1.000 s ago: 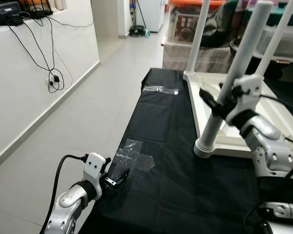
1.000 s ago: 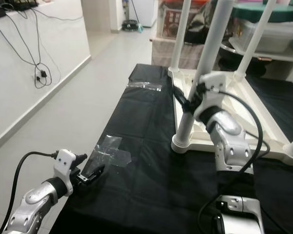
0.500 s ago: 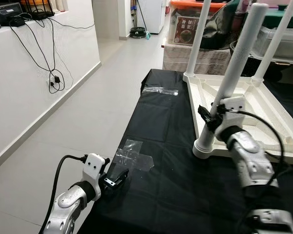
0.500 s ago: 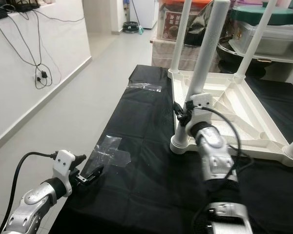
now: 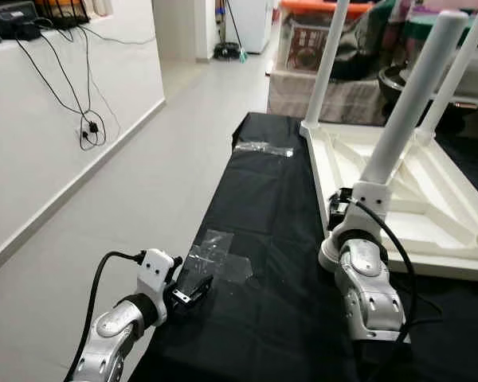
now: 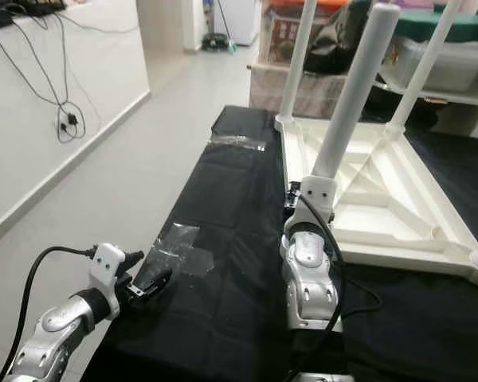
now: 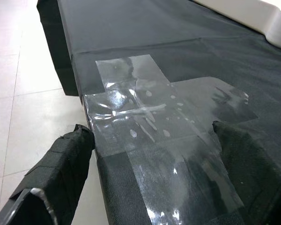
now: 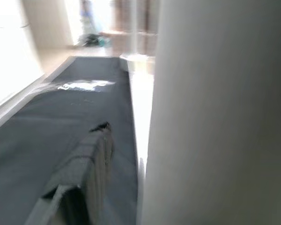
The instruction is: Building children table
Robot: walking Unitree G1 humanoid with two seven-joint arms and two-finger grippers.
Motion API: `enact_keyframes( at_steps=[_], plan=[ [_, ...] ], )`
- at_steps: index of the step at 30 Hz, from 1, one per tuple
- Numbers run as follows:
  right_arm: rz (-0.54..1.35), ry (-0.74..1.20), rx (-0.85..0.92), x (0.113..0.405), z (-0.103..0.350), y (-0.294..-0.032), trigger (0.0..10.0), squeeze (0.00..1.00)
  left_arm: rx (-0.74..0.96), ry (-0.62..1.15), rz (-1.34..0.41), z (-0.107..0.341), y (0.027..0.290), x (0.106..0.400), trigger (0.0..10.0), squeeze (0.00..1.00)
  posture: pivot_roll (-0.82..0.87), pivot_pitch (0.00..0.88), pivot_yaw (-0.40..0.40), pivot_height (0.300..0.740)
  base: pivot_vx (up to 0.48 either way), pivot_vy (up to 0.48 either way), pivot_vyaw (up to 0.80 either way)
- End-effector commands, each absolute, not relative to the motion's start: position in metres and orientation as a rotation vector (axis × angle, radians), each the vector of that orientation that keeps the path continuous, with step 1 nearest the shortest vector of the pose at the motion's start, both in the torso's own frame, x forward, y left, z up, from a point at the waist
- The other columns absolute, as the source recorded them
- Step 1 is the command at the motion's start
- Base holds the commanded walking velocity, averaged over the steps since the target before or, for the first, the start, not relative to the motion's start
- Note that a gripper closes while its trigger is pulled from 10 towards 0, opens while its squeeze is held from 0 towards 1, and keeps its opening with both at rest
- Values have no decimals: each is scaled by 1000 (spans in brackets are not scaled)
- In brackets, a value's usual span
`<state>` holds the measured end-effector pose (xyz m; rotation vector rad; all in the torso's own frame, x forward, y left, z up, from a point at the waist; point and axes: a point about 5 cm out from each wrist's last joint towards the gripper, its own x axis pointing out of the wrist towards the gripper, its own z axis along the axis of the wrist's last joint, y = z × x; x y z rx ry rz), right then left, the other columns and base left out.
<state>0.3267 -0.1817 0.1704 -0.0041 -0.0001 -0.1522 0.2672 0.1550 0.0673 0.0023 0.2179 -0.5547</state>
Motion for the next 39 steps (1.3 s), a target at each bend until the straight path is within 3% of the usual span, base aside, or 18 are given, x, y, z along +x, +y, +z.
enact_keyframes(
  at_steps=[1,5,12,13,15,16,20,23,24,27,29,32,33,35,36,37,38,39],
  plan=[
    [-7,-88,33,337,194,-186,10000,0,4,230,-551,64,155,264,10000,0,32,0,-40,740,0,0,0],
    [204,-140,-2,342,213,-205,10000,0,6,232,-552,63,157,264,10000,0,27,0,-38,740,0,0,0],
    [332,-73,-138,345,206,-219,9922,0,10,225,-551,65,156,268,10000,0,44,0,-50,740,0,0,0],
    [362,-51,-151,344,202,-216,1333,0,10,224,-550,65,156,267,10000,0,46,0,-51,740,0,0,0],
    [382,-35,-161,344,198,-215,1333,0,10,224,-550,65,156,267,10000,0,46,0,-51,740,0,0,0],
    [426,-7,-184,342,192,-212,0,0,11,224,-549,65,157,266,10000,0,48,0,-50,740,0,0,0],
    [439,23,-176,340,184,-209,0,0,13,227,-548,64,158,264,10000,0,51,0,-49,740,0,0,0],
    [-22,101,-87,349,165,-218,0,0,13,228,-547,64,160,264,10000,0,47,0,-45,740,0,0,0],
    [-22,101,-87,349,165,-218,0,0,13,228,-547,64,160,264,10000,0,47,0,-45,740,0,0,0],
    [-460,157,-32,321,139,-211,0,0,11,224,-554,66,156,265,10000,0,49,0,-42,740,0,0,0],
    [-460,157,-32,321,139,-211,0,0,11,224,-554,66,156,265,10000,0,49,0,-42,740,0,0,0],
    [-404,167,-11,306,133,-183,0,0,9,221,-560,66,154,266,10000,0,46,0,-39,740,0,0,0],
    [-263,125,-8,308,143,-167,10000,0,9,222,-562,66,154,266,10000,0,42,0,-38,740,0,0,0],
    [-215,68,-21,312,154,-168,10000,0,8,224,-563,65,154,265,10000,0,34,0,-36,740,0,0,0],
    [-203,25,-24,315,164,-173,10000,580,8,225,-563,65,154,265,10000,0,32,0,-36,740,0,0,0],
    [-203,25,-24,315,164,-173,10000,580,8,225,-563,65,154,265,10000,0,32,0,-36,740,0,0,0],
    [-183,18,-28,320,170,-181,10000,1000,7,225,-563,64,154,265,10000,0,31,0,-36,740,0,0,0],
    [-184,20,-28,323,174,-186,10000,1000,6,225,-563,64,154,265,10000,0,31,0,-36,740,0,0,0]
  ],
)
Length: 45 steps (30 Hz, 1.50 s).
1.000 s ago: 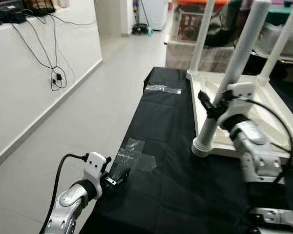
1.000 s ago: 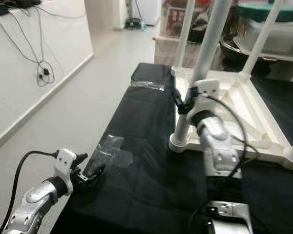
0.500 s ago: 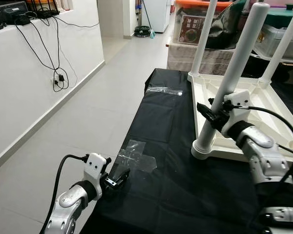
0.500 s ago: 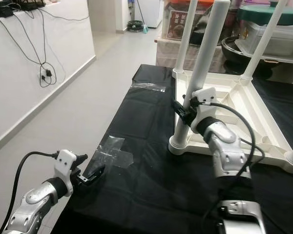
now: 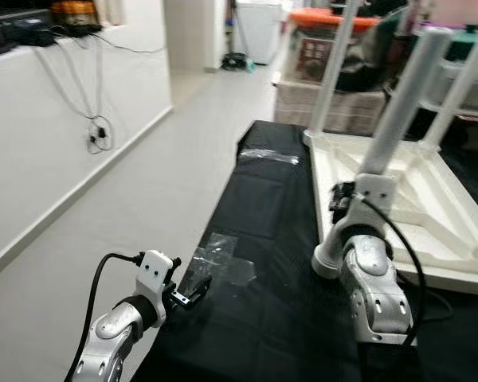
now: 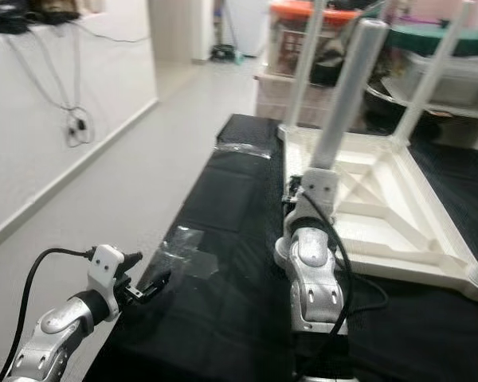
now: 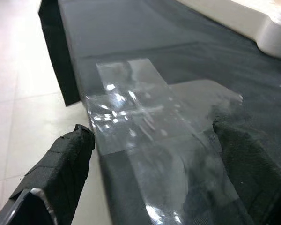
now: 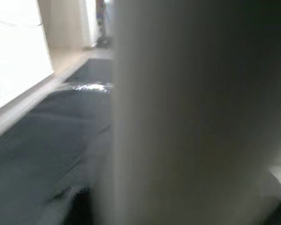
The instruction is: Building children table
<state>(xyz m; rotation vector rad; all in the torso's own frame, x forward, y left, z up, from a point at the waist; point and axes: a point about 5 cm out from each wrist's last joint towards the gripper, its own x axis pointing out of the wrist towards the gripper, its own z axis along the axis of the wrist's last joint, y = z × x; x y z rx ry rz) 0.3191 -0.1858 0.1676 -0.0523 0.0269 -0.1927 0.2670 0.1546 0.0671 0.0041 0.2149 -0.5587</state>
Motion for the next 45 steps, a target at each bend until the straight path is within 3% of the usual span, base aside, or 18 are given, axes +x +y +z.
enact_keyframes(
  at_steps=[1,2,3,9,13,14,17,22,25,29,30,31,32,36,37,43,44,45],
  plan=[
    [-188,25,-46,327,179,-193,10000,1000,3,225,-564,64,153,265,10000,0,32,0,-40,740,0,0,0],
    [-176,19,-74,331,185,-200,10000,1000,1,224,-566,64,152,265,10000,0,33,0,-42,740,0,0,0],
    [-178,10,-73,333,191,-206,10000,0,-1,224,-567,64,152,265,10000,0,31,0,-41,740,0,0,0],
    [167,-61,-33,337,218,-209,10000,0,-3,225,-571,64,151,264,10000,0,27,0,-38,740,0,0,0],
    [228,-74,-49,337,220,-211,10000,0,-3,225,-573,64,151,264,10000,0,32,0,-42,740,0,0,0],
    [281,-67,-66,338,217,-212,0,0,-3,224,-574,65,150,264,10000,0,33,0,-42,740,0,0,0],
    [291,-18,-63,343,206,-219,0,0,-3,222,-573,66,151,265,10000,0,44,0,-48,740,0,0,0],
    [-238,139,-12,348,174,-241,0,0,2,228,-567,65,156,261,10000,0,47,0,-46,740,0,0,0],
    [-460,245,38,333,145,-235,0,0,0,230,-567,65,156,261,10000,0,39,0,-35,740,0,0,0],
    [-519,319,45,317,123,-210,0,0,2,232,-578,65,152,262,10000,0,52,0,-38,740,0,0,0],
    [-482,324,61,311,119,-194,2980,0,4,230,-585,66,151,262,10000,0,50,0,-38,740,0,0,0],
    [-429,322,79,309,119,-181,8275,0,5,228,-589,66,151,263,10000,0,50,0,-38,740,0,0,0],
    [-383,322,96,308,119,-172,10000,0,5,227,-589,67,152,263,10000,0,50,0,-38,740,0,0,0],
    [-328,281,135,310,129,-165,10000,0,9,230,-581,66,155,263,10000,0,41,0,-39,740,0,0,0],
    [-266,222,160,313,140,-162,10000,1000,9,231,-580,66,156,262,10000,0,37,0,-38,740,0,0,0],
    [-100,101,139,323,174,-163,10000,1000,24,250,-607,61,154,258,10000,0,20,0,-34,740,0,0,0],
    [-29,91,135,327,178,-166,10000,0,34,251,-613,61,154,259,10000,0,20,0,-34,740,0,0,0],
    [20,81,123,331,180,-171,10000,0,35,249,-609,62,155,260,10000,0,21,0,-37,740,0,0,0]
  ],
)
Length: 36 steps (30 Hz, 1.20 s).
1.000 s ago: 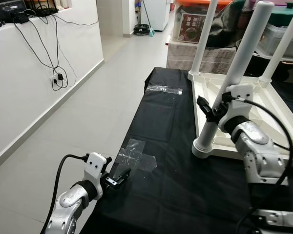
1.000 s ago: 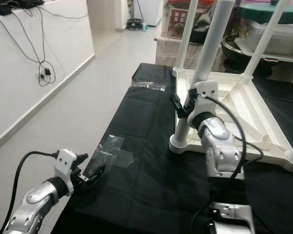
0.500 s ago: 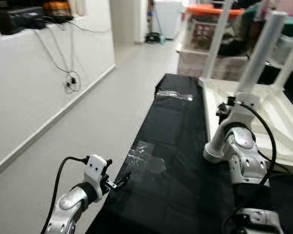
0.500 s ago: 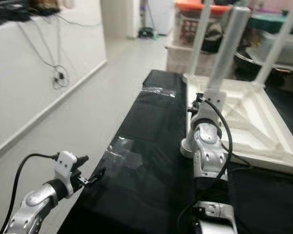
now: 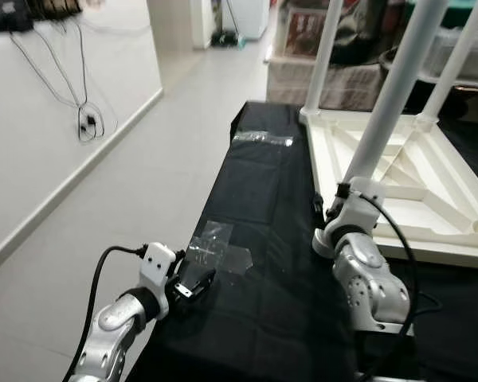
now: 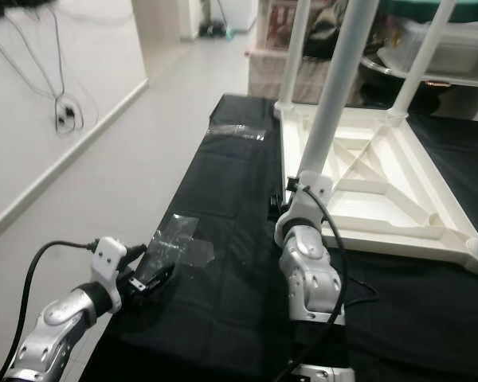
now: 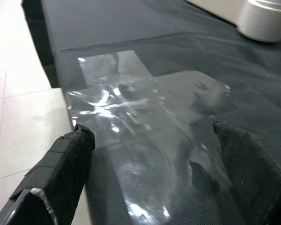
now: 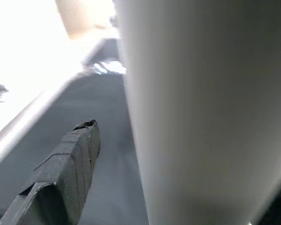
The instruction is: Building children table
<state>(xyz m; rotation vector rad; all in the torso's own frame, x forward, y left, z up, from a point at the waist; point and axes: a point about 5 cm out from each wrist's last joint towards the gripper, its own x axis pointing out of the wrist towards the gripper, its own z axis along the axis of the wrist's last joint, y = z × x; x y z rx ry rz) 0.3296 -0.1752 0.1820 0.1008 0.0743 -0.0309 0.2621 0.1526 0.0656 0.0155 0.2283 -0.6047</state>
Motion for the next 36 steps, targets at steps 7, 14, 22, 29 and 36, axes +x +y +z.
enact_keyframes(
  at_steps=[7,14,22,29,36],
  plan=[
    [246,61,55,337,181,-187,10000,0,18,239,-593,63,155,260,10000,0,33,0,-44,740,0,0,0],
    [438,13,-39,341,193,-191,1804,0,15,243,-601,62,152,258,10000,0,40,0,-49,740,0,0,0],
    [-12,39,11,355,184,-217,0,0,18,237,-597,64,154,260,10000,0,46,0,-49,740,0,0,0],
    [-537,133,-15,310,149,-212,0,0,16,237,-598,63,152,258,10000,0,56,0,-48,740,0,0,0],
    [-203,-107,-42,307,179,-181,10000,1000,21,234,-597,64,154,261,10000,0,33,0,-38,740,0,0,0]
  ],
)
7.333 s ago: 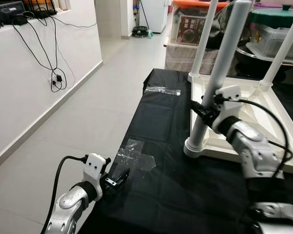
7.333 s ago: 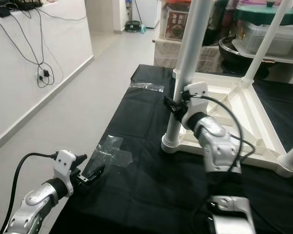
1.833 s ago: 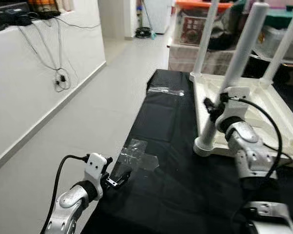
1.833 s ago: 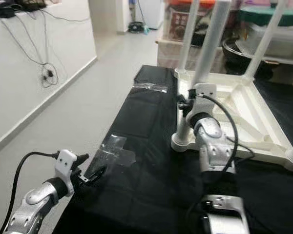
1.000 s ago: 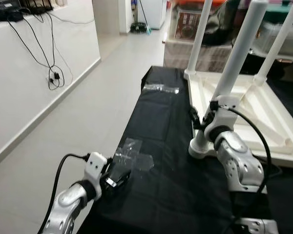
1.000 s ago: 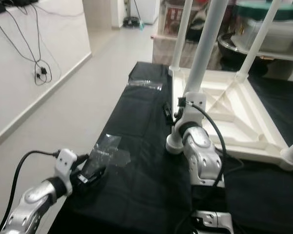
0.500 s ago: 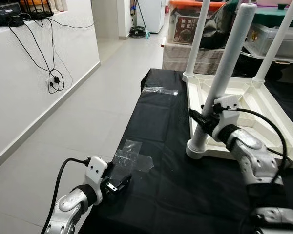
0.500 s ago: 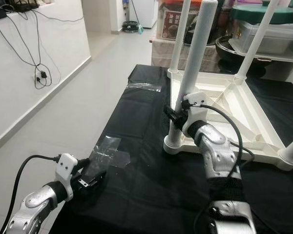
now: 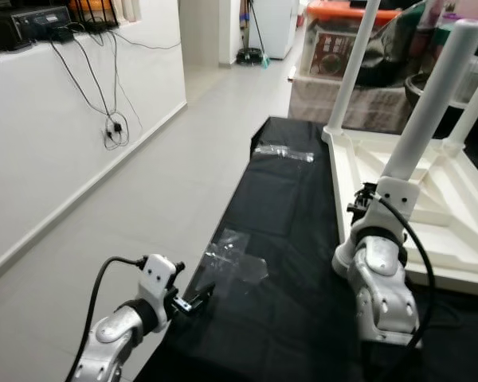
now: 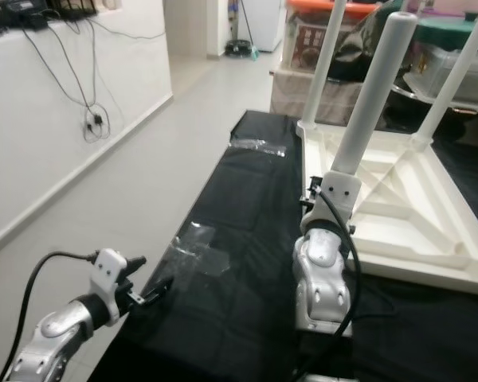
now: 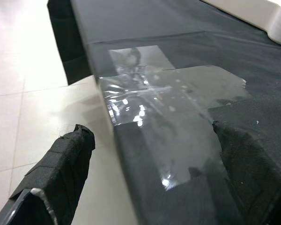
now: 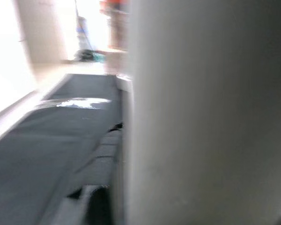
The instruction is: Building children table
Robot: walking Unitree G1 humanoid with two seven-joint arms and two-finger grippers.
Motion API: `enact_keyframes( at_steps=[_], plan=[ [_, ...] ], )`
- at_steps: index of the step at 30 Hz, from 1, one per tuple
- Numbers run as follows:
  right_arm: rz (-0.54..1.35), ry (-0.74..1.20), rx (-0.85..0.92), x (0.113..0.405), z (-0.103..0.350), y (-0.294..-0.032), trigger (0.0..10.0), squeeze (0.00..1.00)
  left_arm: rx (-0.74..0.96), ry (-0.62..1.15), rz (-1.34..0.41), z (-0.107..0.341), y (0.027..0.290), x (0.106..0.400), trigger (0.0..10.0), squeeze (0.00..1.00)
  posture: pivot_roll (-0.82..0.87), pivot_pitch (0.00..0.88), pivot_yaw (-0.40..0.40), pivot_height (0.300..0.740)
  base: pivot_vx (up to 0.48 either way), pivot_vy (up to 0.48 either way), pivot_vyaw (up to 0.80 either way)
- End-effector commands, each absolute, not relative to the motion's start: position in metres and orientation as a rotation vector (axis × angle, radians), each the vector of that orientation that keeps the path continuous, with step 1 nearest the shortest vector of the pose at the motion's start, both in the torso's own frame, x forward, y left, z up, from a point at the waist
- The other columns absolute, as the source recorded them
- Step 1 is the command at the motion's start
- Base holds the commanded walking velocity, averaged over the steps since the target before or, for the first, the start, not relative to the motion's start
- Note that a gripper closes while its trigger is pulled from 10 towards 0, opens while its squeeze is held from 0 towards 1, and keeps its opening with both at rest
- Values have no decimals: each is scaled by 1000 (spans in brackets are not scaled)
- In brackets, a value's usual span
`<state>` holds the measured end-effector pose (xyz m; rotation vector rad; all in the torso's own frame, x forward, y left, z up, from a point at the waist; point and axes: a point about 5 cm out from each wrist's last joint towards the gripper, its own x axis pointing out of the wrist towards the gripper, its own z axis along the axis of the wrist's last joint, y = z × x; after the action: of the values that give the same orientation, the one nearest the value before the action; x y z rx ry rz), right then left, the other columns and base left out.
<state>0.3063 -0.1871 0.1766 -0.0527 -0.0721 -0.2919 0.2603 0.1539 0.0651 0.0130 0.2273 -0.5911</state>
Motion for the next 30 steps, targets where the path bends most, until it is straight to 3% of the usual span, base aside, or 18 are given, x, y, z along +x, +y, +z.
enact_keyframes(
  at_steps=[1,5,6,15,16,20,22,24,25,30],
  plan=[
    [-181,-138,-44,308,184,-181,10000,1000,21,233,-597,64,154,262,10000,0,33,0,-38,740,0,0,0],
    [-106,-151,-40,316,194,-185,10000,1000,19,231,-598,64,153,262,10000,0,26,0,-40,740,0,0,0],
    [-42,-155,-33,321,200,-188,10000,0,19,231,-599,64,152,262,10000,0,26,0,-41,740,0,0,0],
    [322,-157,-109,330,213,-204,10000,0,15,231,-601,63,151,261,10000,0,30,0,-41,740,0,0,0],
    [403,-117,-145,330,205,-206,8784,0,17,230,-602,63,151,262,10000,0,43,0,-46,740,0,0,0],
    [499,-62,-173,330,194,-210,8588,0,19,229,-602,64,151,262,10000,0,43,0,-46,740,0,0,0],
    [544,-18,-213,331,187,-213,1137,0,23,227,-598,65,153,263,10000,0,50,0,-50,740,0,0,0],
    [557,0,-228,333,186,-215,1137,0,24,227,-596,65,154,263,10000,0,50,0,-50,740,0,0,0],
    [572,15,-245,334,183,-216,0,0,25,227,-595,65,155,263,10000,0,55,0,-50,740,0,0,0],
    [595,12,-222,334,182,-217,0,0,24,230,-595,65,155,261,10000,0,55,0,-47,740,0,0,0]
  ],
)
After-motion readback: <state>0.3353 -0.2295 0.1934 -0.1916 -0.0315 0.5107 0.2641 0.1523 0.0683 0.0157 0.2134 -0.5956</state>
